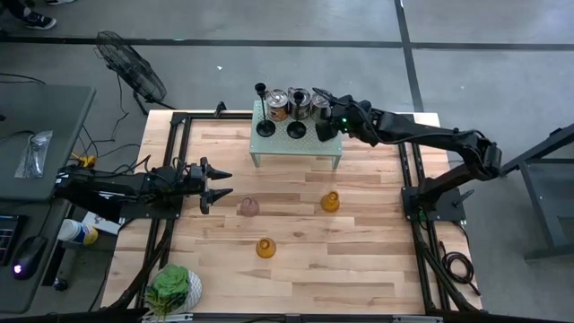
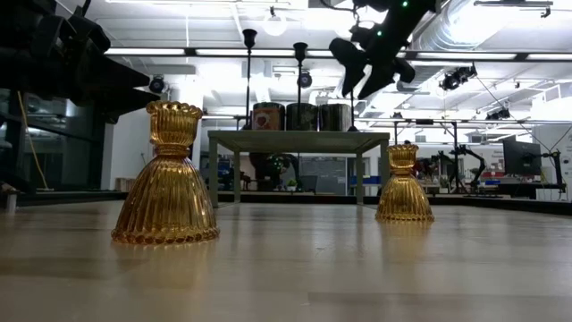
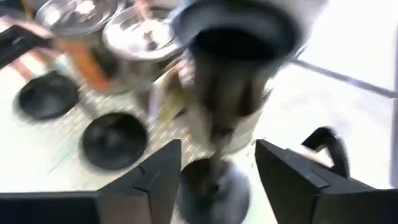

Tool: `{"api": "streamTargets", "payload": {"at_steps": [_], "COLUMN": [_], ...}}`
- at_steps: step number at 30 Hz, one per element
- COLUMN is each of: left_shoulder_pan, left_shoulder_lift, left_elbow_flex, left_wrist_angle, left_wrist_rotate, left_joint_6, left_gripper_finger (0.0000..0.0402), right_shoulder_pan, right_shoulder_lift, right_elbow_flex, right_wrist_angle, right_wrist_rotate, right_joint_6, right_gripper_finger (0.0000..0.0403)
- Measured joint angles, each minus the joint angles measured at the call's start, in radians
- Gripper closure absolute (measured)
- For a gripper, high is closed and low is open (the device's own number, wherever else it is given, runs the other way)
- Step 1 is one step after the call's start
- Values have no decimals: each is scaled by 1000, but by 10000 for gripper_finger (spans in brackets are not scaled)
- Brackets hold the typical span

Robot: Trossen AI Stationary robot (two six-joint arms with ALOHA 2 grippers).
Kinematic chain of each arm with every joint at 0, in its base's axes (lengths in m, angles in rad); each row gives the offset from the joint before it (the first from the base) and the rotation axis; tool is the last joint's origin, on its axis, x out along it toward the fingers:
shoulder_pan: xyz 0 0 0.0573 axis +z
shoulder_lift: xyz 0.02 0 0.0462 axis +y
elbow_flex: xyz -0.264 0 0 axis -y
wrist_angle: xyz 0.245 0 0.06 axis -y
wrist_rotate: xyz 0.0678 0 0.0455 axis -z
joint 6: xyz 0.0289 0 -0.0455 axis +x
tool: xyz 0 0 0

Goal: Pick & Place candle stick holders
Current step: Put the right yellow candle holder on the shelf

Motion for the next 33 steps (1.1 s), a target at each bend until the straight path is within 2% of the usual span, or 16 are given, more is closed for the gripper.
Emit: {"api": "streamTargets", "payload": {"at_steps": [5, 14, 19, 25, 33], "left_shoulder_pan": [0, 0, 0, 0, 0], "left_shoulder_lift": [0, 0, 0, 0, 0], "left_elbow_flex": [0, 0, 0, 0, 0], "left_wrist_angle": [0, 0, 0, 0, 0], "left_wrist_rotate": [0, 0, 0, 0, 0], "left_joint_6": [0, 0, 0, 0, 0], "left_gripper_finger": [148, 148, 148, 148, 148], "right_shoulder_pan": [40, 148, 258, 403, 570], "right_shoulder_lift": [-41, -151, -272, -407, -524], "right_elbow_flex": [0, -37, -192, -392, -586], "right_wrist_angle": [-78, -264, -219, -122, -40], "right_wrist_rotate": [-91, -199, -221, -216, -183], "right_joint_6": [2, 3, 12, 99, 184], "right_gripper_finger": [178, 176, 176, 176, 176]}}
